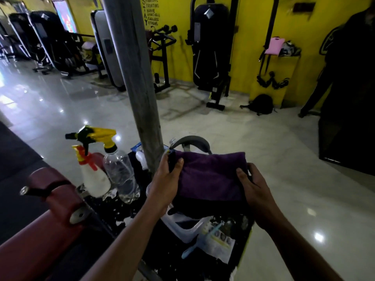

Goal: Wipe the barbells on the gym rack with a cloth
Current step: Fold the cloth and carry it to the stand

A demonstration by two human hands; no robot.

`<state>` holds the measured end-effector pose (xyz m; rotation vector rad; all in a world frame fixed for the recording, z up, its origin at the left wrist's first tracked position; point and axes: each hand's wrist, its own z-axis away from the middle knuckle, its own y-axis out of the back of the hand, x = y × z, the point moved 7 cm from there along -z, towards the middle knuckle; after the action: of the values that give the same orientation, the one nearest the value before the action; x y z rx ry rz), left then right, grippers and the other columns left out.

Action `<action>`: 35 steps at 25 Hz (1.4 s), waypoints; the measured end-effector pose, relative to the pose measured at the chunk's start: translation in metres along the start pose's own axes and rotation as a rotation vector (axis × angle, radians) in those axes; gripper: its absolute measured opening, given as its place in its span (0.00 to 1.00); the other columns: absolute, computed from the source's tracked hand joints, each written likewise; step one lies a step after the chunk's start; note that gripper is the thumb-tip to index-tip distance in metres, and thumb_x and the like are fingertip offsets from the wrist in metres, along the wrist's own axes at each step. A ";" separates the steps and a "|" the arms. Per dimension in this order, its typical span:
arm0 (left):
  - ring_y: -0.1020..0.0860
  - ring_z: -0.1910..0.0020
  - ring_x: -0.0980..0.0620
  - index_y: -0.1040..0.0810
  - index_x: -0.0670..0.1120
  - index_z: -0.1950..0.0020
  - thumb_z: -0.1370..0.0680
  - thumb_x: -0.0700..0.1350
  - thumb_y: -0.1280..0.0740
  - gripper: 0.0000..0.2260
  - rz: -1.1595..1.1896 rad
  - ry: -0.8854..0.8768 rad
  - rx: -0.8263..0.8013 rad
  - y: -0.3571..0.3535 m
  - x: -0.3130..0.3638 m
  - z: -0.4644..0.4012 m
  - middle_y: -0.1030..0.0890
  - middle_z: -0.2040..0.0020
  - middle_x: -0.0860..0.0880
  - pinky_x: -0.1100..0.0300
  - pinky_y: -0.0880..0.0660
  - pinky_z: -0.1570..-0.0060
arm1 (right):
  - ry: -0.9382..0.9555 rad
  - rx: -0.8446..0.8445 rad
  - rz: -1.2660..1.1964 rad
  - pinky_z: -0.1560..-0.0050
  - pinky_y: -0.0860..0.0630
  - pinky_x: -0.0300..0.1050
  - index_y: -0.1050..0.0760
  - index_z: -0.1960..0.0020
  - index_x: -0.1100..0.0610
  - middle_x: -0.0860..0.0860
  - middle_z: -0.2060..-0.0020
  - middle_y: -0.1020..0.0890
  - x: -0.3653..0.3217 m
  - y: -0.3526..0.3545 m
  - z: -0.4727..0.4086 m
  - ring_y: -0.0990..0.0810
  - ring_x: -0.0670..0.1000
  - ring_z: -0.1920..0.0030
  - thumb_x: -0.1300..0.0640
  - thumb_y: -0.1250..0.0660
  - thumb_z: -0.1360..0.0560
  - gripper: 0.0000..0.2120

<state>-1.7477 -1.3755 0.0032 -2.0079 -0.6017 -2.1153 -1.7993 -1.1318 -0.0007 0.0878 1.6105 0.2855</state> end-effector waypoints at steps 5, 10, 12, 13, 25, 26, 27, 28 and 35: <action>0.22 0.42 0.51 0.30 0.63 0.37 0.16 0.54 0.40 0.08 -0.028 -0.044 0.104 -0.002 0.007 -0.010 0.23 0.40 0.55 0.51 0.22 0.44 | 0.007 -0.043 0.086 0.46 0.20 0.59 0.26 0.41 0.50 0.48 0.47 0.18 0.004 -0.003 -0.041 0.18 0.52 0.47 0.46 0.41 0.17 0.10; 0.24 0.39 0.55 0.32 0.66 0.33 0.15 0.50 0.41 0.13 -0.030 -0.031 0.186 -0.012 0.004 -0.012 0.26 0.34 0.57 0.52 0.23 0.43 | 0.013 -0.203 0.064 0.46 0.19 0.59 0.26 0.43 0.44 0.46 0.47 0.17 0.022 -0.014 -0.078 0.17 0.50 0.47 0.41 0.41 0.19 0.11; 0.26 0.36 0.55 0.32 0.66 0.33 0.15 0.48 0.41 0.15 -0.043 -0.008 0.266 -0.021 0.001 -0.008 0.28 0.31 0.58 0.53 0.26 0.38 | 0.004 -0.268 0.061 0.50 0.18 0.53 0.26 0.43 0.46 0.47 0.49 0.16 0.027 -0.014 -0.094 0.16 0.49 0.48 0.46 0.39 0.18 0.08; 0.26 0.35 0.56 0.31 0.66 0.33 0.15 0.47 0.41 0.15 -0.050 -0.003 0.307 -0.026 0.000 -0.006 0.28 0.30 0.59 0.56 0.27 0.38 | 0.011 -0.296 0.076 0.53 0.20 0.48 0.26 0.43 0.47 0.47 0.49 0.16 0.028 -0.013 -0.102 0.16 0.48 0.49 0.48 0.39 0.17 0.07; 0.26 0.54 0.65 0.33 0.60 0.33 0.15 0.47 0.41 0.13 -0.287 0.077 0.673 -0.039 0.002 0.011 0.26 0.49 0.62 0.63 0.29 0.60 | 0.203 -0.618 0.327 0.51 0.21 0.51 0.29 0.41 0.55 0.52 0.51 0.17 0.022 -0.052 -0.153 0.18 0.52 0.54 0.50 0.39 0.17 0.09; 0.26 0.54 0.64 0.33 0.60 0.32 0.15 0.46 0.40 0.14 -0.314 0.077 0.694 -0.036 0.004 0.014 0.26 0.48 0.61 0.63 0.29 0.60 | 0.210 -0.635 0.295 0.51 0.21 0.51 0.30 0.39 0.54 0.52 0.50 0.17 0.022 -0.057 -0.151 0.18 0.53 0.53 0.51 0.39 0.17 0.10; 0.25 0.53 0.60 0.33 0.60 0.32 0.16 0.45 0.40 0.15 -0.337 0.072 0.711 -0.033 0.005 0.017 0.25 0.45 0.60 0.62 0.30 0.58 | 0.219 -0.649 0.262 0.53 0.22 0.48 0.32 0.38 0.54 0.51 0.50 0.18 0.022 -0.061 -0.150 0.18 0.53 0.52 0.51 0.39 0.17 0.10; 0.24 0.50 0.57 0.33 0.60 0.31 0.16 0.44 0.40 0.16 -0.367 0.070 0.723 -0.031 0.005 0.020 0.25 0.42 0.59 0.61 0.31 0.54 | 0.228 -0.664 0.236 0.54 0.24 0.46 0.34 0.36 0.53 0.51 0.51 0.19 0.020 -0.066 -0.149 0.19 0.53 0.53 0.53 0.39 0.17 0.11; 0.25 0.45 0.56 0.30 0.59 0.28 0.15 0.45 0.41 0.17 -0.730 0.086 0.739 -0.031 0.000 0.032 0.25 0.32 0.54 0.60 0.32 0.53 | 0.523 -0.665 0.410 0.62 0.28 0.47 0.38 0.36 0.45 0.53 0.56 0.21 0.032 -0.092 -0.139 0.21 0.58 0.60 0.56 0.40 0.19 0.15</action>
<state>-1.7306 -1.3348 -0.0015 -1.3683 -1.9724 -1.8034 -1.9285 -1.2310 -0.0485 -0.1861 1.9186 1.2272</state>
